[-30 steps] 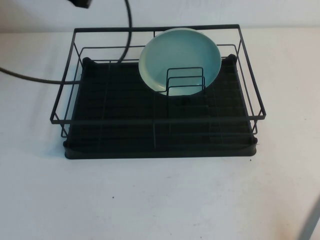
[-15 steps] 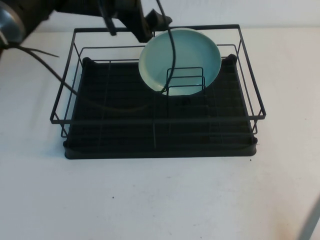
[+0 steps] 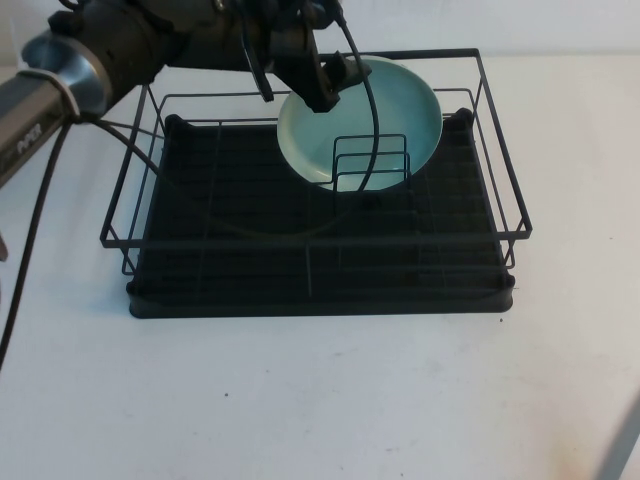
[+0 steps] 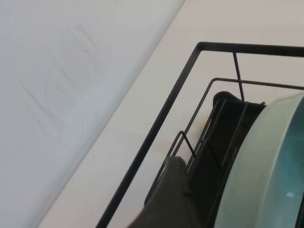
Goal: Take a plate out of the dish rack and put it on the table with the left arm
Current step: Grasp the plate from the shelf
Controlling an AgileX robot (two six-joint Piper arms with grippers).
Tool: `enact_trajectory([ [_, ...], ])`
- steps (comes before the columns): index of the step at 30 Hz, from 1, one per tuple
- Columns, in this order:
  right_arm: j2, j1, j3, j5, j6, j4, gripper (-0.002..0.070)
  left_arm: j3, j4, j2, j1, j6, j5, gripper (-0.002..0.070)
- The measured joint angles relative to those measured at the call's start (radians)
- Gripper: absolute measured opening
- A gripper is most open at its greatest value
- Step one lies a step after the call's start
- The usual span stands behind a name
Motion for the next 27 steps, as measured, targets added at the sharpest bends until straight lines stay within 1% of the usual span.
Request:
enact_trajectory([
  [6,0.0,0.0,0.0,0.0,0.0,0.0,-0.0018,-0.001,-0.056,0.059,0.0,0.018,-0.015,0.0559],
  [8,0.0,0.0,0.0,0.0,0.0,0.0,-0.0018,-0.001,-0.058,0.073,0.0,0.02,-0.025,0.0541],
  [9,0.0,0.0,0.0,0.0,0.0,0.0,-0.0018,-0.001,-0.058,0.079,0.0,0.02,-0.03,0.0519],
  [11,0.0,0.0,0.0,0.0,0.0,0.0,-0.0018,-0.001,-0.058,0.083,0.0,0.02,-0.035,0.0451],
  [14,0.0,0.0,0.0,0.0,0.0,0.0,-0.0018,-0.001,-0.064,0.083,0.0,0.023,-0.041,0.0293],
  [17,0.0,0.0,0.0,0.0,0.0,0.0,-0.0018,-0.003,-0.068,0.083,0.0,0.03,-0.044,0.0118],
  [18,0.0,0.0,0.0,0.0,0.0,0.0,-0.0018,-0.003,-0.063,0.081,0.0,0.037,-0.045,0.0092],
  [25,0.0,0.0,0.0,0.0,0.0,0.0,-0.0018,-0.003,-0.056,-0.001,-0.002,0.063,-0.026,0.0083],
  [27,0.0,0.0,0.0,0.0,0.0,0.0,-0.0018,-0.003,-0.056,-0.051,-0.002,0.074,-0.024,0.0068],
])
